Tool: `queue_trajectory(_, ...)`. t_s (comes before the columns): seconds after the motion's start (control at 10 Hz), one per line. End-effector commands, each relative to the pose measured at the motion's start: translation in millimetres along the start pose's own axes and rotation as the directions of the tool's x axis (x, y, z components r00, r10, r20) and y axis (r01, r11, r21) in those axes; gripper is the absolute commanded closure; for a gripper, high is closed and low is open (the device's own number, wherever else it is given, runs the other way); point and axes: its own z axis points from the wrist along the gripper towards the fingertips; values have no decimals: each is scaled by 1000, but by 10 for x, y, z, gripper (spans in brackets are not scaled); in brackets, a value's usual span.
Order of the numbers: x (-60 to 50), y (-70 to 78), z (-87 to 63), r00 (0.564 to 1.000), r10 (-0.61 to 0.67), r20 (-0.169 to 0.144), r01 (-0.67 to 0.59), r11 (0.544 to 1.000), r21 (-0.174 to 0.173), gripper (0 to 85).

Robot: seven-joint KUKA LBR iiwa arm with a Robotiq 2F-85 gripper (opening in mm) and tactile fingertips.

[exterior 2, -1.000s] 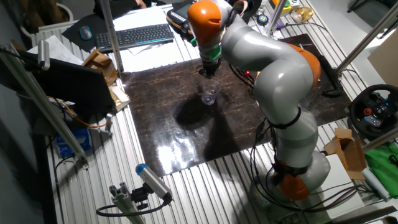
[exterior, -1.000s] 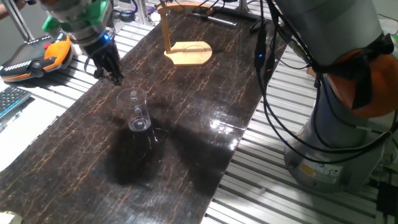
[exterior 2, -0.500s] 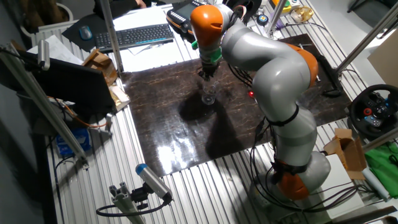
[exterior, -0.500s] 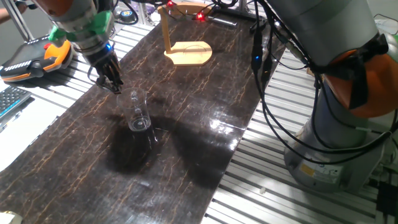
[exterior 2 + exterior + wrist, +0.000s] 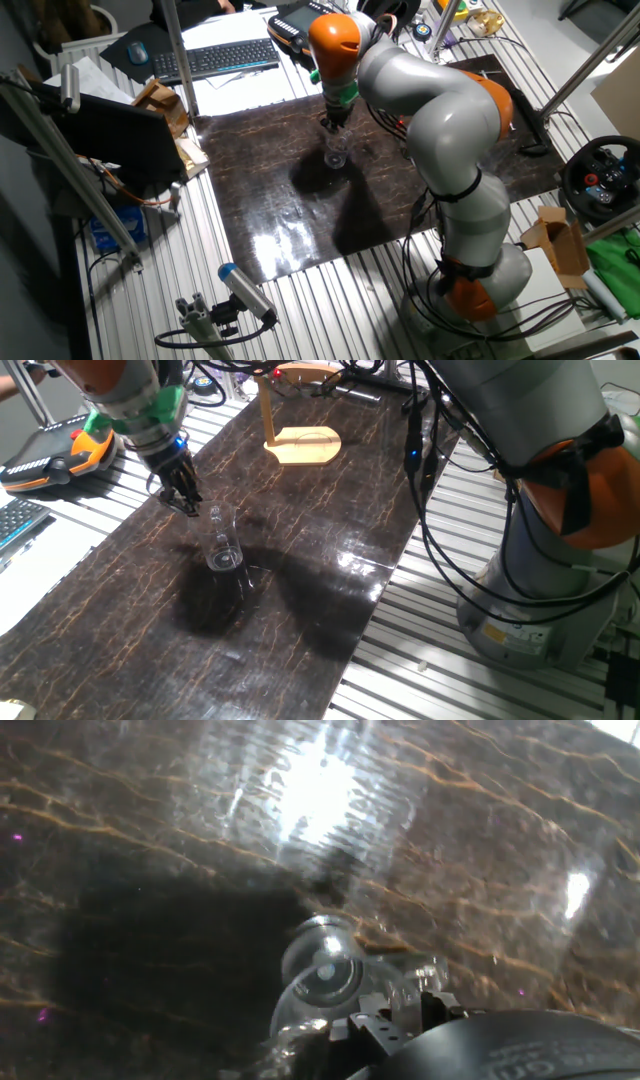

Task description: Put the cup on the cup rack

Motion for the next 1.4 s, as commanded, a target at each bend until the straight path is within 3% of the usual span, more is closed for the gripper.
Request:
queue_trajectory(0.0, 14, -11, 17, 1000, 0, -8, 0, 1000, -4, 520)
queue_trajectory(0.6, 51, -30, 146, 1000, -2, 14, 3, 1000, -27, 530)
queue_trajectory(0.7, 48, -16, 148, 1000, -2, 16, 3, 1000, -31, 600)
queue_trajectory(0.9, 54, -12, 160, 1000, -4, 16, 4, 999, -50, 830)
queue_trajectory(1.2, 70, -35, 163, 1000, -3, 22, 5, 999, -51, 830)
queue_trajectory(1.3, 74, -77, 134, 1000, -4, 17, 6, 998, -65, 830)
